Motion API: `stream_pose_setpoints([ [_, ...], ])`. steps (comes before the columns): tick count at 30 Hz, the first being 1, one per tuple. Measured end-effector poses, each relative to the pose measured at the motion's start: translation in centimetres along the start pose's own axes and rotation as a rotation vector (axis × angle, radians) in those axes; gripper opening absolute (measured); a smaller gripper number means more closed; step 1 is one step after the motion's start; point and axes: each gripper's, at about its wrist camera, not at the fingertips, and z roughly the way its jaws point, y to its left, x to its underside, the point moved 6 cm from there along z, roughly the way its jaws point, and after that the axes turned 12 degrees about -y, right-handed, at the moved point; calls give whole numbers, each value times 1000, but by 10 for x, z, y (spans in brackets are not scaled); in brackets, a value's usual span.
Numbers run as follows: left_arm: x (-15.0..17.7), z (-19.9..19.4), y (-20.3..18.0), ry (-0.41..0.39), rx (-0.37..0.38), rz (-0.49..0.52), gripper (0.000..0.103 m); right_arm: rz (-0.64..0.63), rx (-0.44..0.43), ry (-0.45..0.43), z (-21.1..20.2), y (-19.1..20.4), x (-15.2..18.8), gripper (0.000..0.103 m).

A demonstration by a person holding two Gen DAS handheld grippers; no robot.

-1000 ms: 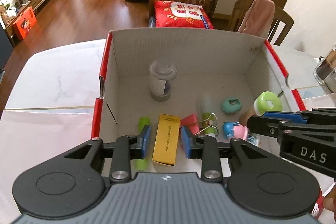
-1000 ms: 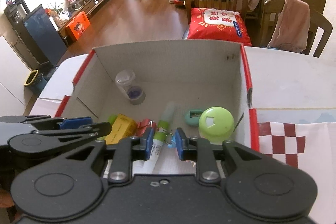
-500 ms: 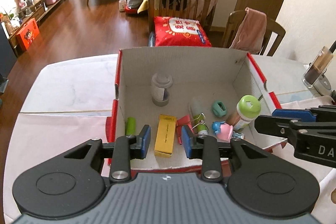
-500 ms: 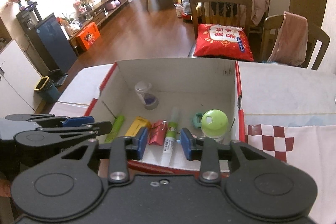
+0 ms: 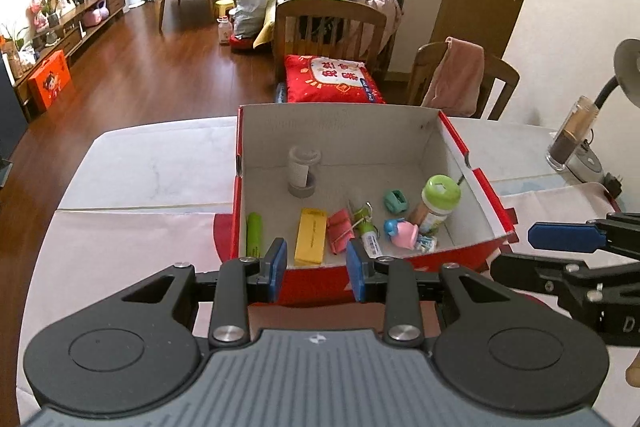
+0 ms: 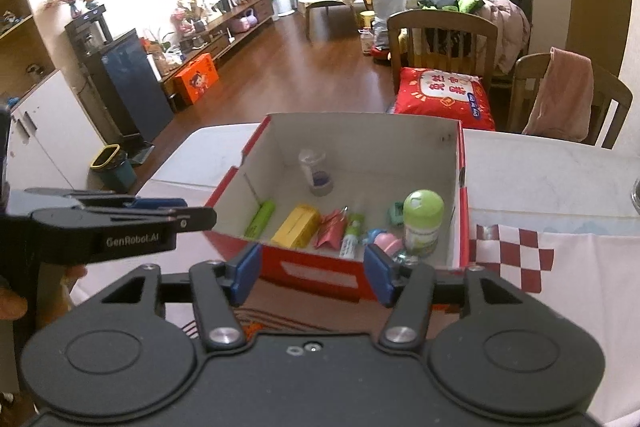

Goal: Organize rigid objects
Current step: 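Withdraw both tools from the red box toward the remaining items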

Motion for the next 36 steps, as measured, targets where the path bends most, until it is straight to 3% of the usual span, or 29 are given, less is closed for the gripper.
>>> stream_pose_setpoints([
  [11,26,-49,-2,-61,6,24,31,-49,-52,-75,-45,16,38,75],
  [15,42,-60,-4,-56,18,27,31,-99,-61,-73,-54,23,58,84],
  [22,81,-65,-6,-7,27,18,32,-146,-55,-32,-57,33,91,87],
  [23,86,-64,-6,2,24,17,34,-148,-57,-24,-57,34,95,87],
  [25,97,-64,-4,13,23,7,68,-145,-58,-14,-57,36,101,87],
  [26,101,-65,-3,5,19,1,74,-141,-59,-8,-56,36,104,87],
  [36,147,-45,5,72,8,-10,78,-235,-71,47,-45,49,135,80],
])
